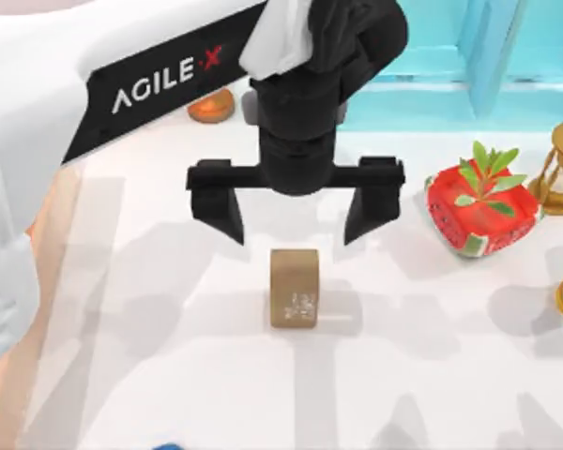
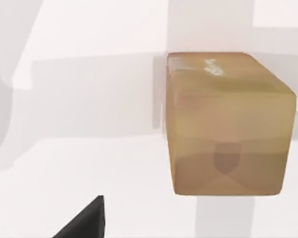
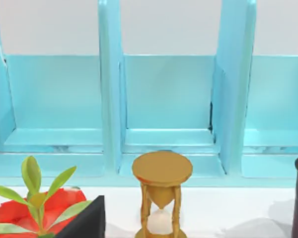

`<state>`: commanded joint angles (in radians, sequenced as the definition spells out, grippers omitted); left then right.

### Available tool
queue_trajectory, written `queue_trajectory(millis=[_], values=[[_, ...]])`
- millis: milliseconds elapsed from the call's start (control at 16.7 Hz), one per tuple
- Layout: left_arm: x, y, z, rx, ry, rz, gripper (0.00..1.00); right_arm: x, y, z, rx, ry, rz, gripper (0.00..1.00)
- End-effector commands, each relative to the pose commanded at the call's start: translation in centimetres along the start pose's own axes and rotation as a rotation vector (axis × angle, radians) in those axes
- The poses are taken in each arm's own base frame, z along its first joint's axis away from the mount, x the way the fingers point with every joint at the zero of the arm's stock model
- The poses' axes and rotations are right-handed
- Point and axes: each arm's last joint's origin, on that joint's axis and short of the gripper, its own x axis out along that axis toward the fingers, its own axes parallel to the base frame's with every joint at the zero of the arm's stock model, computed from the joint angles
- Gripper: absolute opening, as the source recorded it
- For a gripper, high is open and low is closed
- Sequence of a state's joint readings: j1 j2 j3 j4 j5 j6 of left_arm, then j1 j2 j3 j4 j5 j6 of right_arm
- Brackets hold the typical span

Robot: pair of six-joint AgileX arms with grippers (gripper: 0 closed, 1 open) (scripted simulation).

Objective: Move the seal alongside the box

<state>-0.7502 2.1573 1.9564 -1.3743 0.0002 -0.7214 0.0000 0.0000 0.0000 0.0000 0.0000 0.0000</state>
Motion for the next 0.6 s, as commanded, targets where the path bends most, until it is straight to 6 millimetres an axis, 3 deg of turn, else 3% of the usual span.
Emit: queue_trajectory(millis=[360,600], values=[[0.5,0.1,0.1,-0.001,0.001,0.001,1.00,0.0,0.0,0.0,0.000,0.000,0.000,1.00],[4.2,-0.1,0.3,0.000,0.000,0.000,1.00,0.0,0.0,0.0,0.000,0.000,0.000,1.00]])
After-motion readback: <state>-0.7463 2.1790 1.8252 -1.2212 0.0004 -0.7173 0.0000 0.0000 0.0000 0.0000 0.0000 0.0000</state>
